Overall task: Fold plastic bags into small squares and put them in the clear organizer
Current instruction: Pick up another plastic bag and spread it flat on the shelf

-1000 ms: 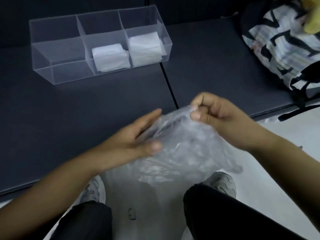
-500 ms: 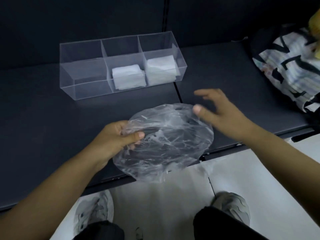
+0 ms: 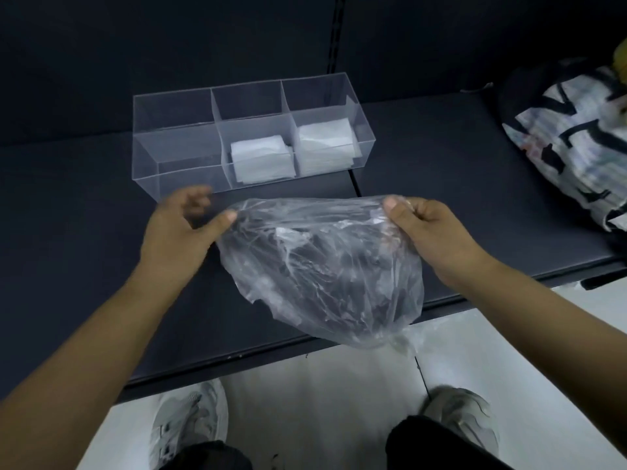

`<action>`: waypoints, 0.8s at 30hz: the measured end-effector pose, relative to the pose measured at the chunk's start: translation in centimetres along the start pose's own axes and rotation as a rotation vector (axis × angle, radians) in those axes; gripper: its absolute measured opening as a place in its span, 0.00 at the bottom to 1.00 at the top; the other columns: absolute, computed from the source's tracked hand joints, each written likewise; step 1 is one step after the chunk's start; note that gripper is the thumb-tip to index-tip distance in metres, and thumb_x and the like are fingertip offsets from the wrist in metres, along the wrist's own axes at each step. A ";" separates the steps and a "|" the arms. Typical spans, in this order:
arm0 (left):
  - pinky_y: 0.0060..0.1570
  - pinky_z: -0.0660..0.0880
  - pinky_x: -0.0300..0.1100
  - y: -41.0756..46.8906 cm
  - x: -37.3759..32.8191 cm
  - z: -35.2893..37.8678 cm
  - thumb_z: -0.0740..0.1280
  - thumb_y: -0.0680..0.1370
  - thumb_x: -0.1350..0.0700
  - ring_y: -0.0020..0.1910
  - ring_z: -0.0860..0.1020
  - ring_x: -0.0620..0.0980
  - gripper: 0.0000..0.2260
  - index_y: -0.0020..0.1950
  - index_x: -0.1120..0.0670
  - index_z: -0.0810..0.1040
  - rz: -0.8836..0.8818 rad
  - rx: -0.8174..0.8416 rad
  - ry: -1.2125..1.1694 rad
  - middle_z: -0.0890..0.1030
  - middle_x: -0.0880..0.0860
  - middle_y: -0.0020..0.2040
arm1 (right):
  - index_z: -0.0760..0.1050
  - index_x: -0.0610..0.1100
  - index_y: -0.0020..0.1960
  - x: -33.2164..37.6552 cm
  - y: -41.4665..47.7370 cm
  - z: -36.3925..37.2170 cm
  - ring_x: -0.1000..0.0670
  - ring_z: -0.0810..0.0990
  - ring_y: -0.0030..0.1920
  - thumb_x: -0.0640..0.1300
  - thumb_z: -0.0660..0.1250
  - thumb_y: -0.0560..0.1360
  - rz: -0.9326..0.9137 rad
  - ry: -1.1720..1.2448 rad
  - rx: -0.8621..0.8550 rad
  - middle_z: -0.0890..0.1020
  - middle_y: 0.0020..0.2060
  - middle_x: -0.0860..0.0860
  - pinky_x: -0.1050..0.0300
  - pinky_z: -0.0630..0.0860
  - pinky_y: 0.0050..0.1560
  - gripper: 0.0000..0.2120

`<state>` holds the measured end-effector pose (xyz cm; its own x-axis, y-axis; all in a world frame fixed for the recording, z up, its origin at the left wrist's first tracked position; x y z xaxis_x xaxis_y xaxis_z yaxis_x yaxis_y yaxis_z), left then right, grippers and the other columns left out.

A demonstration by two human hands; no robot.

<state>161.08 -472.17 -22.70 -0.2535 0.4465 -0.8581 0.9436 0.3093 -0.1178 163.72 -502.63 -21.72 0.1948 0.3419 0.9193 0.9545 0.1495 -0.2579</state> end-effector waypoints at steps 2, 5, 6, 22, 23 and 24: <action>0.61 0.64 0.32 -1.5 -1.7 0.7 0.66 0.77 0.45 0.59 0.71 0.43 0.16 0.61 0.50 0.76 0.331 -0.105 0.167 0.73 0.45 0.56 | 0.73 0.26 0.50 -1.0 -0.2 0.0 0.44 0.76 0.40 0.55 0.61 0.79 0.053 -0.015 -0.020 0.78 0.43 0.28 0.43 0.77 0.46 0.28; 0.63 0.65 0.45 -3.7 -3.0 4.1 0.61 0.74 0.34 0.61 0.70 0.46 0.24 0.61 0.48 0.77 0.444 0.124 0.277 0.75 0.45 0.59 | 0.72 0.28 0.50 -2.1 -0.5 -0.1 0.48 0.76 0.39 0.65 0.58 0.74 0.114 -0.181 -0.014 0.78 0.38 0.40 0.54 0.74 0.43 0.36; 0.65 0.65 0.49 -4.1 -2.8 5.2 0.63 0.72 0.32 0.63 0.70 0.49 0.27 0.62 0.48 0.76 0.396 0.188 0.337 0.76 0.47 0.61 | 0.73 0.34 0.51 -2.4 -0.7 -0.3 0.51 0.77 0.41 0.69 0.58 0.71 0.100 -0.257 -0.030 0.79 0.42 0.46 0.58 0.74 0.42 0.36; 0.37 0.72 0.27 -3.8 -0.4 4.4 0.74 0.72 0.62 0.33 0.75 0.38 0.14 0.46 0.41 0.81 0.149 0.171 -0.117 0.79 0.44 0.35 | 0.80 0.47 0.36 -3.0 -0.9 -2.1 0.56 0.75 0.32 0.50 0.72 0.70 -0.112 -0.095 0.067 0.78 0.30 0.52 0.67 0.73 0.36 0.07; 0.38 0.73 0.29 -3.7 -0.4 3.8 0.73 0.72 0.63 0.33 0.76 0.40 0.14 0.46 0.43 0.81 0.126 0.162 -0.191 0.80 0.45 0.35 | 0.79 0.45 0.36 -2.8 -0.9 -2.5 0.56 0.75 0.34 0.51 0.71 0.70 -0.101 -0.014 0.041 0.78 0.33 0.51 0.67 0.73 0.36 0.10; 0.38 0.74 0.30 -3.5 -0.5 3.3 0.73 0.72 0.65 0.33 0.77 0.41 0.14 0.46 0.45 0.81 0.105 0.154 -0.251 0.80 0.46 0.35 | 0.77 0.43 0.37 -2.7 -1.0 -2.9 0.56 0.77 0.37 0.52 0.69 0.70 -0.098 0.051 0.018 0.80 0.37 0.52 0.67 0.74 0.39 0.12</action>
<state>158.57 -476.30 -23.53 -0.1102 0.2421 -0.9640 0.9879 0.1331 -0.0795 162.93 -506.35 -23.11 0.1129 0.2769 0.9542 0.9653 0.1971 -0.1714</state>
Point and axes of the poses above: each hand's wrist, its own y-axis towards the middle knuckle, its own z-axis out of the palm, x = y × z, the point moved 2 cm from there along y, towards the middle knuckle
